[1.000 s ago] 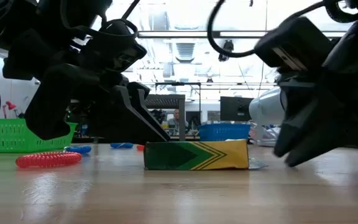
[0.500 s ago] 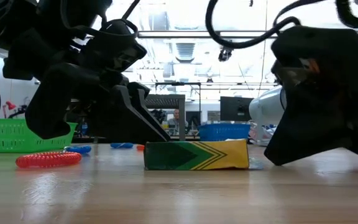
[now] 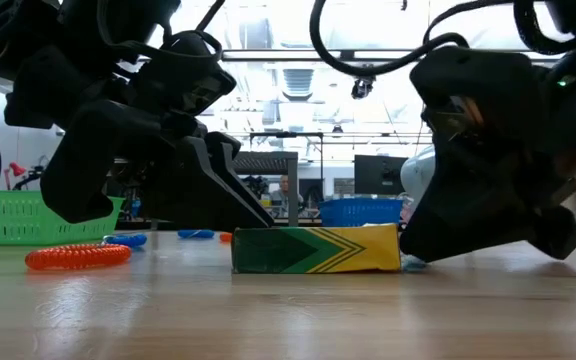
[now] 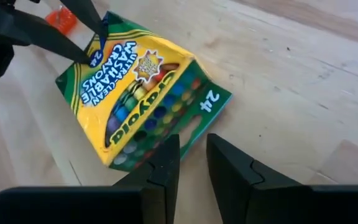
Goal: Pick & Place Office Desk Supplies
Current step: Put the big crayon box into the orange bin
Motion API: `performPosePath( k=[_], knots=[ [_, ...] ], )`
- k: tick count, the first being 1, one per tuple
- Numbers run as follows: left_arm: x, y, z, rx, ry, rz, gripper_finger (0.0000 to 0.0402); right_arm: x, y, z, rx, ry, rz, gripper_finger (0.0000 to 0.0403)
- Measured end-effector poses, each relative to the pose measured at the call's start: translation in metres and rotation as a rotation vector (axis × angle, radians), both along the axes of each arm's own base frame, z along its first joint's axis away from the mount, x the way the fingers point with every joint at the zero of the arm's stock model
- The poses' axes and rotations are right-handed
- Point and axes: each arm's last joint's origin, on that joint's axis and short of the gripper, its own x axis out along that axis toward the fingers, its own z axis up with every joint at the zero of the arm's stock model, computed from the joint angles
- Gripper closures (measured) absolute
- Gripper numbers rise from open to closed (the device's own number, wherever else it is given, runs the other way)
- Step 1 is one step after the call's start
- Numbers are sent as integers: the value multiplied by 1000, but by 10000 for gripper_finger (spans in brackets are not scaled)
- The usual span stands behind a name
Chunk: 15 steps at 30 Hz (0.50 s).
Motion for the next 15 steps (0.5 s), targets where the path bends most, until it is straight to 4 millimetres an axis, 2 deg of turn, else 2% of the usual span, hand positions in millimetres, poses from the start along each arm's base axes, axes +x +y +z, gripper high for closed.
performPosePath(
  k=[9,15],
  knots=[
    [0,0,0,0,0,0,285,5,-1,-25,-10,20,-24,321],
    [0,0,0,0,0,0,285,6,-1,-11,-31,-21,-2,322]
  ],
)
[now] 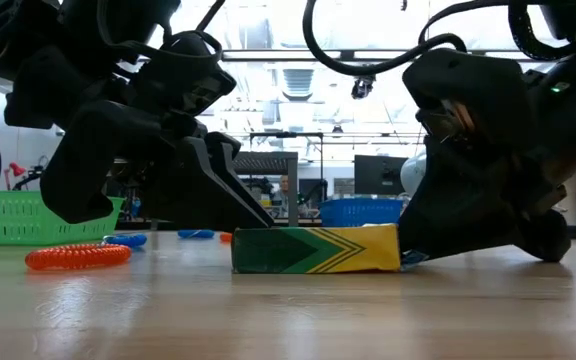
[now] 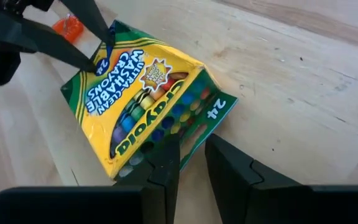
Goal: Pick & Place Office Desk Supplies
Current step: Put the big crayon box into the orange bin
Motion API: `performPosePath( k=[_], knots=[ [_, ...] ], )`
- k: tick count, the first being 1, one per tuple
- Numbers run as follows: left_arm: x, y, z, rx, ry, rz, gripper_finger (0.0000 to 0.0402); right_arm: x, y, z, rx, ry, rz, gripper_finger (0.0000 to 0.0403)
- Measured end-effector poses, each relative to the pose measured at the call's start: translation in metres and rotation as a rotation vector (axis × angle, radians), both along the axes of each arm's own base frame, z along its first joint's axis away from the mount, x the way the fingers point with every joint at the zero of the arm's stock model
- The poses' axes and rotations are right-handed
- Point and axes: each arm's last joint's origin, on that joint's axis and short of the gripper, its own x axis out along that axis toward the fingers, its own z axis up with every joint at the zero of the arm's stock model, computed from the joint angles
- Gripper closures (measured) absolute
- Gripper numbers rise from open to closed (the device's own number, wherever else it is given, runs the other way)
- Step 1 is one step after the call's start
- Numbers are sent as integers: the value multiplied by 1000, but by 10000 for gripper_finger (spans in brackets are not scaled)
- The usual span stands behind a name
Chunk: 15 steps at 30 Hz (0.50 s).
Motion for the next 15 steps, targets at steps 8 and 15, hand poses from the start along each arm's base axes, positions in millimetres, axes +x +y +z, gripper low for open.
performPosePath(
  k=[8,15],
  knots=[
    [0,0,0,-4,1,-1,285,5,-6,0,42,20,20,350],
    [0,0,0,-3,2,-1,285,6,-6,-6,50,43,32,389]
  ],
)
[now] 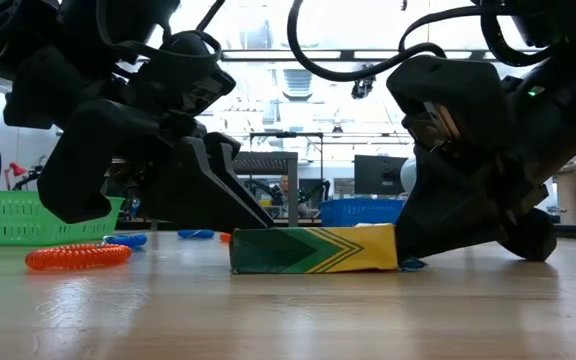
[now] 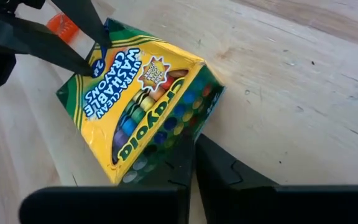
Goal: Pick & Place Office Desk Supplies
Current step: Put the big crayon box into the orange bin
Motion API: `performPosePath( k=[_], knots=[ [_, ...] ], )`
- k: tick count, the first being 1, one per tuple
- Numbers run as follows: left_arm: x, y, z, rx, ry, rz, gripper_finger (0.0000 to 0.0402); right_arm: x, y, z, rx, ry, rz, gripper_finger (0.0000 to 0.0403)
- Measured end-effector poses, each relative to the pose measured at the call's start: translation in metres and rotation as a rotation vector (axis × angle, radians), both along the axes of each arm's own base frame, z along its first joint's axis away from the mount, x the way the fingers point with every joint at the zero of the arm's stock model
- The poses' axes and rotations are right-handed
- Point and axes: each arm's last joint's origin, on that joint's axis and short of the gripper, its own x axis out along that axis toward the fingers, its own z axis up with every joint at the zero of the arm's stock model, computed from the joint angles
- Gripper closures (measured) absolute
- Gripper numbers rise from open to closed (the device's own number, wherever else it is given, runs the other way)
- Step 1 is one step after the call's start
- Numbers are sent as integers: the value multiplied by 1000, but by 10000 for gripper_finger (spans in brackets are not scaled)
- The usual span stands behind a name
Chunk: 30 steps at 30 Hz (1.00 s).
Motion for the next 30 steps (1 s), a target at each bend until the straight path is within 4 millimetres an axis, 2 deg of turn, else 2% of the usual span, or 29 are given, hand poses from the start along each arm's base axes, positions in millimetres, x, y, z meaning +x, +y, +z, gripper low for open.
performPosePath(
  k=[8,19,30],
  knots=[
    [0,0,0,0,0,0,285,0,0,7,0,-19,8,394],
    [0,0,2,-14,-6,10,285,0,0,7,-6,-21,9,395],
    [3,-2,33,-16,-102,-14,285,0,0,8,-21,-26,9,395]
  ],
)
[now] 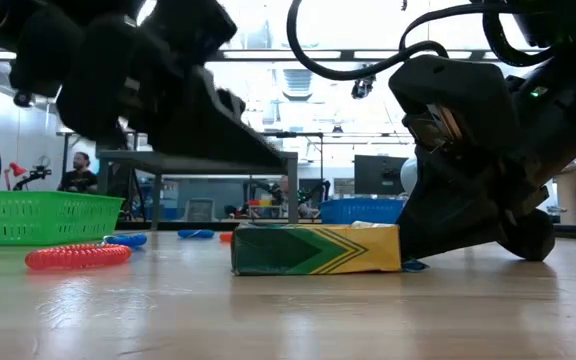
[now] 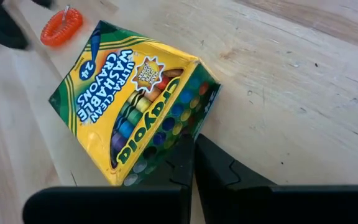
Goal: Pick & Place Office Desk Supplies
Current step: Put the big crayon box into the orange bin
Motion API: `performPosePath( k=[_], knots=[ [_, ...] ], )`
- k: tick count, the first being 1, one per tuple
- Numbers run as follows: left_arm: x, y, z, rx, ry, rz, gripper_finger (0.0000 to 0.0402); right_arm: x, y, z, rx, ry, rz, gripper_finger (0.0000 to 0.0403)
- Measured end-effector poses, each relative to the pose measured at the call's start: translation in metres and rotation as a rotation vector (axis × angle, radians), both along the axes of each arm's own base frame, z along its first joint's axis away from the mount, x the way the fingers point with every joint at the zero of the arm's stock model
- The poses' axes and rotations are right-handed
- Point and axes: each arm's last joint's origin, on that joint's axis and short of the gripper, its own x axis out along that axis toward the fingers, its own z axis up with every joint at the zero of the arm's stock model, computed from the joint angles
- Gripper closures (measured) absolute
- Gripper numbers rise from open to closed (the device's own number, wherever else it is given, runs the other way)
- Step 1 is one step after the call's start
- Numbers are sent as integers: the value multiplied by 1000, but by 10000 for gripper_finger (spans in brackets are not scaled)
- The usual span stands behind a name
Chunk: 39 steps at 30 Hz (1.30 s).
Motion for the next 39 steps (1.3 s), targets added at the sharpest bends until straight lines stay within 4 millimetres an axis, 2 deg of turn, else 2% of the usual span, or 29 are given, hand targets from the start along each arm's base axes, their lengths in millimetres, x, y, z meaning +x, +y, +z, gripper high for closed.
performPosePath(
  k=[9,19,27,39],
  knots=[
    [-9,5,51,-24,-122,25,285,0,0,5,-10,-11,4,395],
    [-38,17,105,-47,-166,27,285,-2,-2,15,-22,-19,21,395],
    [-54,24,120,-38,-144,28,285,-6,-5,28,-40,-6,19,395],
    [-60,26,128,-42,-157,27,285,-22,-14,80,-60,-33,59,395]
  ],
)
